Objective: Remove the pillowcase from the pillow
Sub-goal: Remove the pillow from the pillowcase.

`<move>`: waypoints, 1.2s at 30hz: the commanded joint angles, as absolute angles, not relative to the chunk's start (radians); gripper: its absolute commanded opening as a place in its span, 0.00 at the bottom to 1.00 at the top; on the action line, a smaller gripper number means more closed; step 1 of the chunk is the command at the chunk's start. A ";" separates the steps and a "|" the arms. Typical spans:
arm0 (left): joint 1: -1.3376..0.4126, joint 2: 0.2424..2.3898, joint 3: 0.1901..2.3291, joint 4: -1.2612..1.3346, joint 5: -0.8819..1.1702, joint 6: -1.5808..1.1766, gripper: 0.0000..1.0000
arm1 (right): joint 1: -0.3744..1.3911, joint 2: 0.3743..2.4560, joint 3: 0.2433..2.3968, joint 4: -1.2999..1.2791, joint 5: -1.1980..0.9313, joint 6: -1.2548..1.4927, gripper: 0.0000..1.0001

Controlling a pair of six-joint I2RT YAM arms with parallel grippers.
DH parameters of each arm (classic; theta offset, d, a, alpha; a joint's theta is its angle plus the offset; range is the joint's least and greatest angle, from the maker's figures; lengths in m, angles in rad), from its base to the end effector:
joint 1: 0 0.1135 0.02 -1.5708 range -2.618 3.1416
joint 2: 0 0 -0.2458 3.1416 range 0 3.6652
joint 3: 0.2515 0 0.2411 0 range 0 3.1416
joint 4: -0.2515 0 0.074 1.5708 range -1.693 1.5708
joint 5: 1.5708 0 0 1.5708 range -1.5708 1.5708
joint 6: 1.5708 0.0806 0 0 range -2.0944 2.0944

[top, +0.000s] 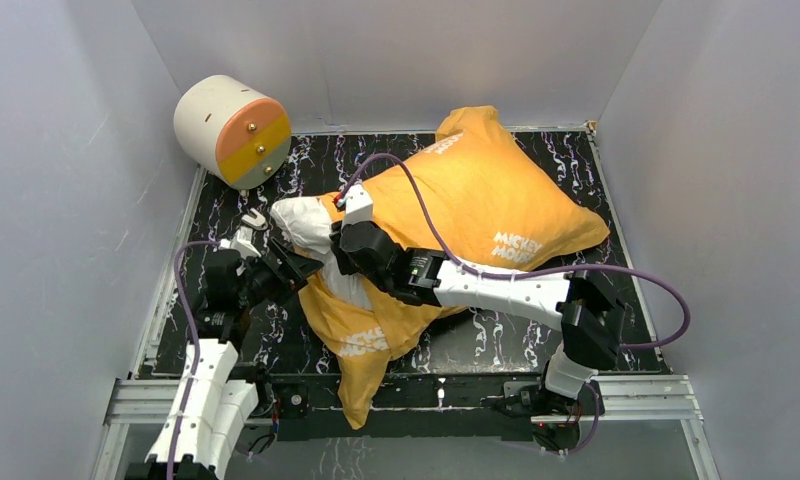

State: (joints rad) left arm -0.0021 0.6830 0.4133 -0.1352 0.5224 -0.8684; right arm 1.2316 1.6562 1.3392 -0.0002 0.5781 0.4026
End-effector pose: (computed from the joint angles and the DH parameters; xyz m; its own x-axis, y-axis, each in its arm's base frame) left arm 0.2025 -0.0406 0.2076 -0.6059 -0.6602 -0.4438 -0.0032 0.5599 -0.8286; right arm 0.1799 0.3776 0.2985 -0.3372 0.0304 -0.9409 -0.5270 0.8221 0.2155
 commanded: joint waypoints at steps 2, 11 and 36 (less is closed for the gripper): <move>-0.003 0.604 0.549 -0.371 0.466 -0.793 0.78 | 1.203 1.621 1.350 -0.081 0.341 0.493 0.28; -0.003 0.667 0.601 -0.215 0.668 -0.695 0.86 | 1.219 1.501 1.265 -0.140 0.069 0.430 0.43; -0.137 0.958 0.658 -0.288 0.618 -0.543 0.10 | 1.332 1.635 1.320 -0.349 0.165 0.236 0.61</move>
